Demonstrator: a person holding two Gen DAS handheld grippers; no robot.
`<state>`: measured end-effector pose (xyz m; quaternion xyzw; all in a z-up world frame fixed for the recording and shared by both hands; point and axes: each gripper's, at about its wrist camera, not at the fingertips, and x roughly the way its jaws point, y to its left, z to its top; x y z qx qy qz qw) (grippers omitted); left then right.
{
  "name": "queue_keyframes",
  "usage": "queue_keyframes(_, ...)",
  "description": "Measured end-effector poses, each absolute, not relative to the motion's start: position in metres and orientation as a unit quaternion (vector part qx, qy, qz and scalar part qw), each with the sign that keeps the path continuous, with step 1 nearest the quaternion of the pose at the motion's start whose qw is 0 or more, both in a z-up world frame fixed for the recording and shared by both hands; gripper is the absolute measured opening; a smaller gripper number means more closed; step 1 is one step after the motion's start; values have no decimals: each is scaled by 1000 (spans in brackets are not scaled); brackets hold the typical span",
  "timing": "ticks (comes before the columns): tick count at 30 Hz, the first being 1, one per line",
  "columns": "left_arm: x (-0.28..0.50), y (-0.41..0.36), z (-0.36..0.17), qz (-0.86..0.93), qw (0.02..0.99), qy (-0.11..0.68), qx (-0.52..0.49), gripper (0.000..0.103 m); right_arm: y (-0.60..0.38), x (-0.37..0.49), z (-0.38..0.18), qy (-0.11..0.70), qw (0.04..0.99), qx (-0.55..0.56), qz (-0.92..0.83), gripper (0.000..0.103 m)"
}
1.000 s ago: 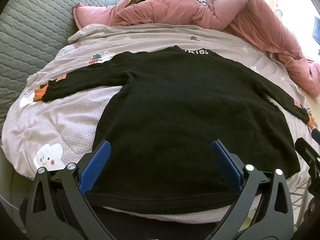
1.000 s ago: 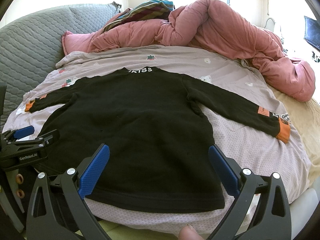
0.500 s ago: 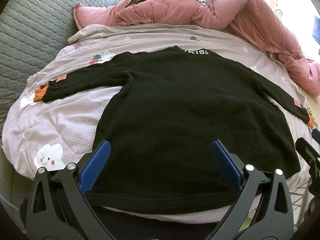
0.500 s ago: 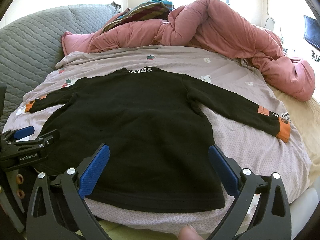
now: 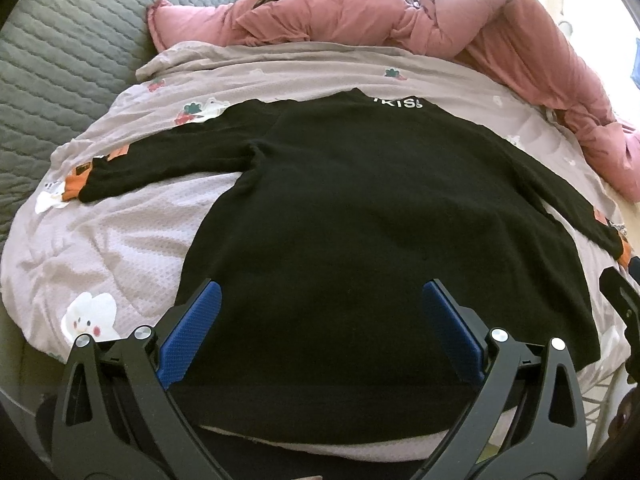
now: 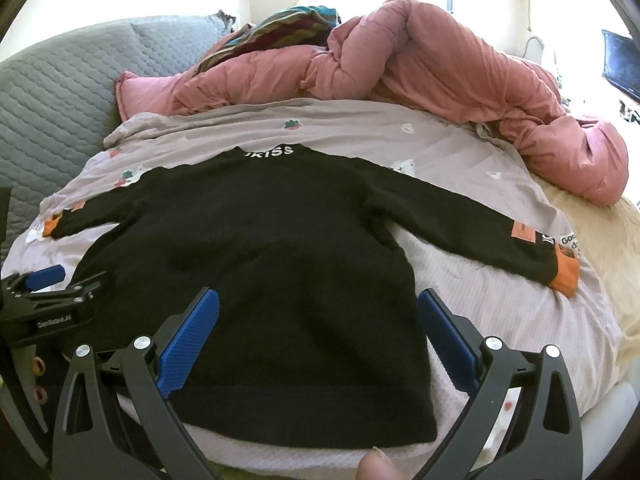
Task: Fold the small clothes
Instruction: 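Move the right tool to the orange sleeve cuff and grasp it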
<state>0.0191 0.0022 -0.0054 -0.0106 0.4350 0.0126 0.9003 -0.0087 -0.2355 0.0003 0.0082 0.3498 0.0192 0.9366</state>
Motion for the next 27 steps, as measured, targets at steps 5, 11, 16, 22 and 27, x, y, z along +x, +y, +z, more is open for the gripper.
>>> queue_keyframes(5,32,-2,-3,19,900,435,-5,94,-242,4,2,347,938,6,12,99)
queue_keyframes(11,51,-6,1,18,900,435,-1,94,-256,24,9,337,941,20,1,99)
queue_keyframes(16,64,-9,3,15,900,436,0,94,-268,39,8,339,940,26,-13,99)
queue_keyframes(22,83,-13,3,10,898,441,4,94,-282,55,5,341,939,34,-27,99)
queue_keyframes(27,100,-18,2,1,896,444,4,94,-300,70,1,343,937,51,-42,99)
